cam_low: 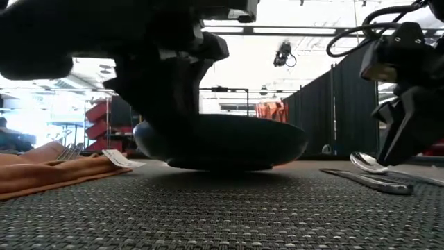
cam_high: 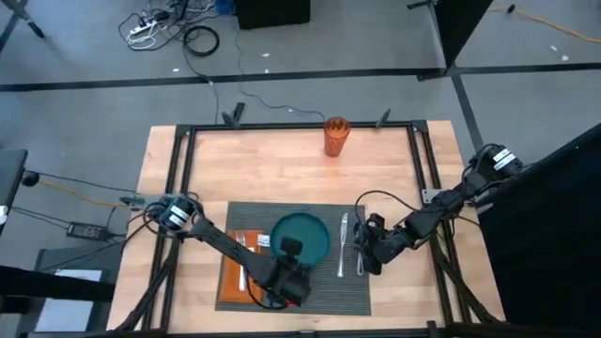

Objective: Set table place
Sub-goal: Put the blue plate on the center of the black table placemat, then move the orange glass cup to the top right of the black table placemat

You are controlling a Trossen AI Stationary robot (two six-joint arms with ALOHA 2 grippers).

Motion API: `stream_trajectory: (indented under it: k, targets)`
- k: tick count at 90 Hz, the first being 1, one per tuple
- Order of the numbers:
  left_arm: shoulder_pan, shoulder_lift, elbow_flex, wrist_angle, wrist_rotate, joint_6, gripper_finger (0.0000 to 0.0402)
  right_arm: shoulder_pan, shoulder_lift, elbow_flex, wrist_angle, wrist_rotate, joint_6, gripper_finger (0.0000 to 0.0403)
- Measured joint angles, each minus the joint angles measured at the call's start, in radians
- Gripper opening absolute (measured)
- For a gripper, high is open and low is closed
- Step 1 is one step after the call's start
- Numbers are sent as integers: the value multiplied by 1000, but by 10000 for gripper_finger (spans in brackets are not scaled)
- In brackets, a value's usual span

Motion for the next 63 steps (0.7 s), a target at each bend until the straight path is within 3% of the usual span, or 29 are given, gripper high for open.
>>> stream_trajectory:
  k: [21,35,49,63]
  targets:
    - [0,1,30,-2,67,-5,132,0,0,0,8,34,-12,76]
    - [0,0,81,-54,93,-13,186,0,-1,0,22,45,-38,98]
    - [0,-9,144,-152,74,-37,209,-17,-47,0,33,44,-69,136]
    - [14,-85,128,-178,22,-32,209,-82,-170,1,39,44,-149,178]
